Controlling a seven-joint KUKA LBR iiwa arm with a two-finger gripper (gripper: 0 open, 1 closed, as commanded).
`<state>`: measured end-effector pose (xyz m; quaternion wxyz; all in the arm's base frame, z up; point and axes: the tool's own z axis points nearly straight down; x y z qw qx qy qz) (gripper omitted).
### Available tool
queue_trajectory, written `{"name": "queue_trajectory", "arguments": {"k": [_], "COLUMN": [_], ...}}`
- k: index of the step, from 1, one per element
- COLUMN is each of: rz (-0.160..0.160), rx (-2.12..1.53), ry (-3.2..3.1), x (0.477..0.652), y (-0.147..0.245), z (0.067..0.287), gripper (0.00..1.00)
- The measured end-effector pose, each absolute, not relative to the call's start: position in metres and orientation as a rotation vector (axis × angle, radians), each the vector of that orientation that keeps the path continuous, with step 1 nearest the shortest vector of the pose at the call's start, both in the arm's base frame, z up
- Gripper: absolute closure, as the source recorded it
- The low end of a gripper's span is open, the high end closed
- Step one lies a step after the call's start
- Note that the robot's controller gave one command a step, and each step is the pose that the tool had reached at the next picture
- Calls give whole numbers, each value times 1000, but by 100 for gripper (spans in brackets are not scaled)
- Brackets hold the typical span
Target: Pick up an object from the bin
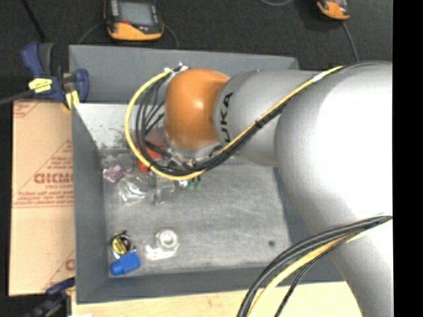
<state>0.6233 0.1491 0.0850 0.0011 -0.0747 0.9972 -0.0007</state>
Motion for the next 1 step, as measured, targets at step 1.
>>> {"name": "queue_trajectory", "arguments": {"k": [1], "rz": [-1], "rx": [-272], "ry": [3122], "x": [605], "y": [160], "z": [209], "gripper": [100]}}
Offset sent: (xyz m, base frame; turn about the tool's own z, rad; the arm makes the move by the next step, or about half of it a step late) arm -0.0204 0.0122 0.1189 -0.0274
